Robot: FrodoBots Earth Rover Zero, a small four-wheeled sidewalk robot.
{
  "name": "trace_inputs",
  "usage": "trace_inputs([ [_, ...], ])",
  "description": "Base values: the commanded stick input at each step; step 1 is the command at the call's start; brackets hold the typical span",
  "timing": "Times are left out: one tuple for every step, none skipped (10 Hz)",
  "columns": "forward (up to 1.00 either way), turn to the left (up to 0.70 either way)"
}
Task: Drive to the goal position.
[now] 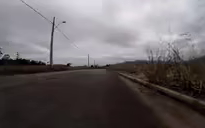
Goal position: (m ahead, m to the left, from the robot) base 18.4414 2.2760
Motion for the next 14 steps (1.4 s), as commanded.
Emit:
trace_inputs([
  [0.7,0.0],
  [0.7,0.0],
  [0.7,0.0],
  [0.7,0.0],
  [0.7,0.0],
  [0.7,0.0],
  [0.7,0.0],
  [0.7,0.0],
  [0.7,0.0],
  [0.7,0.0],
  [0.7,0.0],
  [0.7,0.0],
  [0.7,0.0],
  [0.7,0.0],
])
